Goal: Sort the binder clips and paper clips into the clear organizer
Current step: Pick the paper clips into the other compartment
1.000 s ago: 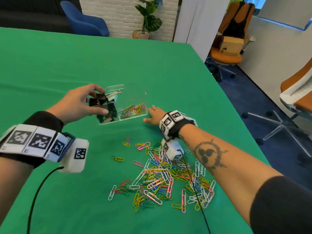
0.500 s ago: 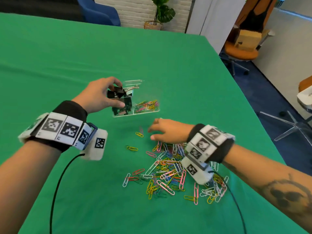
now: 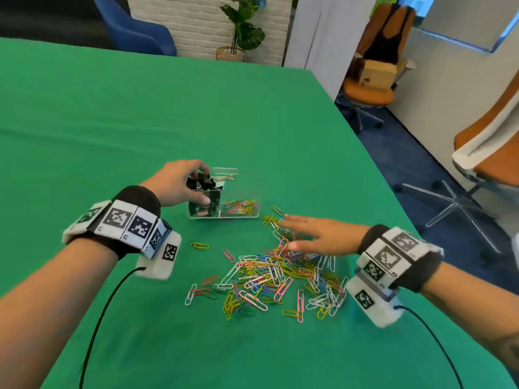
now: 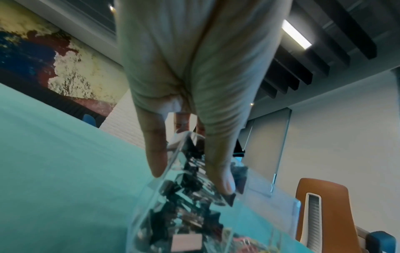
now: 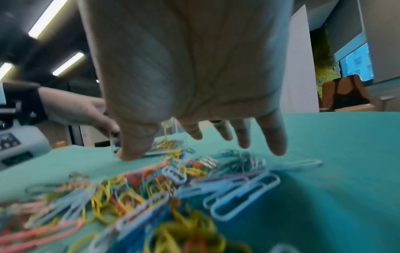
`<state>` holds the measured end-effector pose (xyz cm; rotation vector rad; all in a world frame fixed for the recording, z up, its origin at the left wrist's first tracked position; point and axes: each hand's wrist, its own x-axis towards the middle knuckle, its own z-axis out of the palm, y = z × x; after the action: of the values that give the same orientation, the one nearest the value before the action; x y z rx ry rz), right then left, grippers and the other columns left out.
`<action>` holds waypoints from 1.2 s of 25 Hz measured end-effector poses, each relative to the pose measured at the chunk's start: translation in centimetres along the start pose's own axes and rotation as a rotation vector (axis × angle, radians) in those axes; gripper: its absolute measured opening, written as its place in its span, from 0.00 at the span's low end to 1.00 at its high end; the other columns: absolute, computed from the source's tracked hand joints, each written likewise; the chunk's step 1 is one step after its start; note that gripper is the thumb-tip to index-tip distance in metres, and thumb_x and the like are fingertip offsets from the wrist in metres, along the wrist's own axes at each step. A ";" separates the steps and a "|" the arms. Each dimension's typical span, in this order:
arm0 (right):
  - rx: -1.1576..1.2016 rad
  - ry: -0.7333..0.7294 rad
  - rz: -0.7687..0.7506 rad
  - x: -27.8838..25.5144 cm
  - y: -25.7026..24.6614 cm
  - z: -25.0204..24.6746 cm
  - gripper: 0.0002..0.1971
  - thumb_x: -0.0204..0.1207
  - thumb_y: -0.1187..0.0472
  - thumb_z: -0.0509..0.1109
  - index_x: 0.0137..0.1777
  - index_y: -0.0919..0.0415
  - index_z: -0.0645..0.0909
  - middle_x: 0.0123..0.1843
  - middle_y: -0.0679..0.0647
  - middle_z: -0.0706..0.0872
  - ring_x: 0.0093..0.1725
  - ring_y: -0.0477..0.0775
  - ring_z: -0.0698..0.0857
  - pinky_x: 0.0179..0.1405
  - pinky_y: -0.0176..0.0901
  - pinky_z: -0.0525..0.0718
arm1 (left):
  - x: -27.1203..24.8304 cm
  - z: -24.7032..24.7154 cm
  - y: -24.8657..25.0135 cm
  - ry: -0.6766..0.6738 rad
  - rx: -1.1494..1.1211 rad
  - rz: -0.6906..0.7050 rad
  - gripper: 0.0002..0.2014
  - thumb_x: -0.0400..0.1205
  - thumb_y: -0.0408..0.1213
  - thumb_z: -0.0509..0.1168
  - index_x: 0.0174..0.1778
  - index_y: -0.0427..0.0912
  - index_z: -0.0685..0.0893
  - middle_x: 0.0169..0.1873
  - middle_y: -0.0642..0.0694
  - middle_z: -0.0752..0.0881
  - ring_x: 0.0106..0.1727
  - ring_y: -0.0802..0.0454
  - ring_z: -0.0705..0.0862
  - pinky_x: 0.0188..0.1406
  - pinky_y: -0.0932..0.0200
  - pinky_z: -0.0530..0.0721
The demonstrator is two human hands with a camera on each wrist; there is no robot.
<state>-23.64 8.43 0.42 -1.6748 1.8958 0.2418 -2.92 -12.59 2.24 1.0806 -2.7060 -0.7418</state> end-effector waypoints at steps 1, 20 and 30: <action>0.048 0.084 0.069 -0.5 1.0 0.7 0.38 0.79 0.42 0.60 0.83 0.53 0.46 0.85 0.59 0.44 0.85 0.54 0.50 0.83 0.44 0.50 | 0.5 0.9 0.7 -0.006 0.005 0.021 0.28 0.68 0.38 0.77 0.63 0.41 0.76 0.55 0.38 0.80 0.48 0.46 0.75 0.46 0.59 0.70; -0.018 0.276 0.094 0.2 -3.0 5.8 0.19 0.81 0.55 0.62 0.68 0.62 0.66 0.69 0.67 0.72 0.65 0.66 0.78 0.62 0.55 0.78 | 0.7 2.6 3.4 -0.046 0.088 -0.045 0.31 0.70 0.35 0.75 0.69 0.40 0.72 0.60 0.35 0.80 0.60 0.39 0.79 0.61 0.50 0.75; 0.136 0.293 0.075 -1.1 -2.4 0.1 0.14 0.83 0.62 0.60 0.64 0.69 0.71 0.66 0.65 0.80 0.53 0.51 0.77 0.50 0.39 0.71 | 1.3 1.7 4.1 -0.169 0.203 -0.057 0.32 0.71 0.34 0.75 0.70 0.40 0.70 0.62 0.35 0.81 0.62 0.38 0.80 0.61 0.48 0.77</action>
<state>-21.27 8.97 1.52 -1.6194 2.1376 -0.1084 -6.90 -10.22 2.72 1.1929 -2.9581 -0.6024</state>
